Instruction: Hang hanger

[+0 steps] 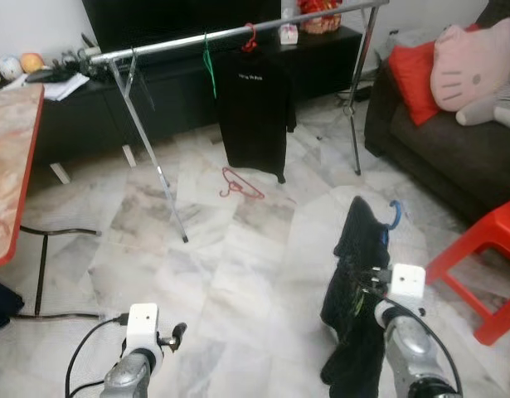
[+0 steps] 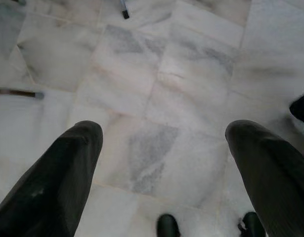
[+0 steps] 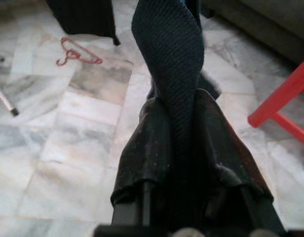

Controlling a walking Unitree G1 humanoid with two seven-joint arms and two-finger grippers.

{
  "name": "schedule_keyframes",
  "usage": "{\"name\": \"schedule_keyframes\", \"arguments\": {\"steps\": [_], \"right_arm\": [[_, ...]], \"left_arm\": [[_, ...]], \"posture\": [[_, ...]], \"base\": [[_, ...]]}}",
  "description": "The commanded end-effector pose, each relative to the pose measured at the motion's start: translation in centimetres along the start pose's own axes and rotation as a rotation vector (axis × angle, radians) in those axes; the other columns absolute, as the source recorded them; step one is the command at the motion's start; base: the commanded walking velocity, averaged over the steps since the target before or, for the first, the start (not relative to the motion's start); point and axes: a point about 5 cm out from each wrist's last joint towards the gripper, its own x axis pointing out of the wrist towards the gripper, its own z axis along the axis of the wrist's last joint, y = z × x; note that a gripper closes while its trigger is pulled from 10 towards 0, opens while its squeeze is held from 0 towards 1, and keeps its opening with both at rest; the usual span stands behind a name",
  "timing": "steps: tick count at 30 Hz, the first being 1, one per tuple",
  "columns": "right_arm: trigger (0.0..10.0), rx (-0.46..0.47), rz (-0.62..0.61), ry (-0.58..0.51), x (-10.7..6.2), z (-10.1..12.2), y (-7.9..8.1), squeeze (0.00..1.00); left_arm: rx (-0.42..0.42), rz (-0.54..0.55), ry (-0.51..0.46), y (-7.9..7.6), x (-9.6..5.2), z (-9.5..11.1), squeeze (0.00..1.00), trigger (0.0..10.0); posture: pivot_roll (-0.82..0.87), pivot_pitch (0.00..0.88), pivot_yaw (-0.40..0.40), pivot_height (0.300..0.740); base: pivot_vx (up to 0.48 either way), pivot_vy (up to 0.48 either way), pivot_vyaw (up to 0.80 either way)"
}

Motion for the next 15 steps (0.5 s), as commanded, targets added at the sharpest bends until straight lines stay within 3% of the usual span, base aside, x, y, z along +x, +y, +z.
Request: {"name": "schedule_keyframes", "arguments": {"steps": [1, 9, 15], "right_arm": [[10.0, -0.005, 0.046, -0.043, 0.4, 0.9, 1.2, 0.0], [10.0, -0.028, 0.065, -0.043, 0.4, 0.9, 1.5, 0.0], [10.0, -0.041, 0.078, -0.042, 0.4, 0.9, 1.6, 0.0]], "left_arm": [[0.009, 0.012, 0.014, 0.6, -0.2, -0.3, 0.0, 10.0], [0.016, 0.009, 0.0, 0.4, 0.0, 0.1, 0.0, 10.0], [0.022, 0.008, -0.017, 0.4, 0.2, 0.7, 0.0, 10.0]], "posture": [[-0.06, 0.0, 0.027, 0.74], [-0.07, 0.0, 0.027, 0.74], [-0.06, 0.0, 0.027, 0.74]], "base": [[-0.27, 0.0, 0.0], [-0.033, 0.0, 0.0], [0.0, 0.0, 0.75]]}}
